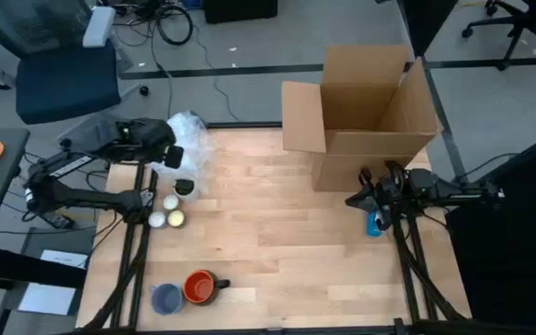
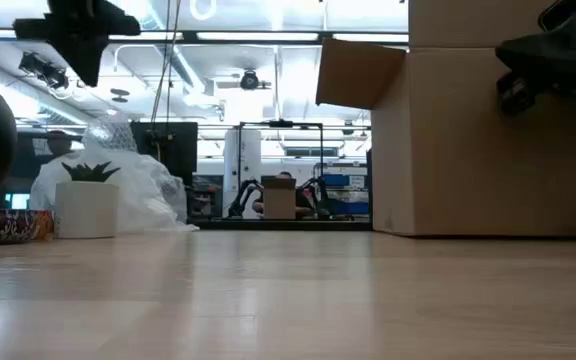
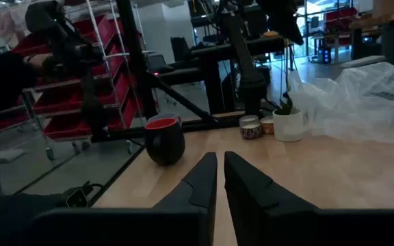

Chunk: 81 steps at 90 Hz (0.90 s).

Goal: Wrap mug
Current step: Wrap the black mug with bubble wrap

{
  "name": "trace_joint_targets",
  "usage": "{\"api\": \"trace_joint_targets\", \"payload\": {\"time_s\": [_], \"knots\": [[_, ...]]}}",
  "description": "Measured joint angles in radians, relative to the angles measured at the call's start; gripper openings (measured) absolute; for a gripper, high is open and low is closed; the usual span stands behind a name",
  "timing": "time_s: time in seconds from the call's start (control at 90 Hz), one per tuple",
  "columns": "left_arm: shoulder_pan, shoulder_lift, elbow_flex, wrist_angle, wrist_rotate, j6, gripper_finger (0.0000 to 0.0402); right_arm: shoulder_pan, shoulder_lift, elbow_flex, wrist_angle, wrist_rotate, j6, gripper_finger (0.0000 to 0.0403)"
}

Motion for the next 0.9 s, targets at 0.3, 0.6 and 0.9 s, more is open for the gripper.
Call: {"api": "trace_joint_targets", "payload": {"time_s": [0.3, 0.6, 0.9], "knots": [[-0.165, 0.018, 0.000, 0.045, 0.099, 0.239, 0.0117, 0.000, 0.000, 0.000, 0.000, 0.000, 0.000, 0.0007], [-0.425, 0.014, 0.000, 0.042, 0.111, 0.151, 0.0127, 0.000, 0.000, 0.000, 0.000, 0.000, 0.000, 0.0007], [-0.491, 0.019, -0.040, -0.038, -0.025, 0.054, 0.0127, 0.000, 0.000, 0.000, 0.000, 0.000, 0.000, 0.0007]]}}
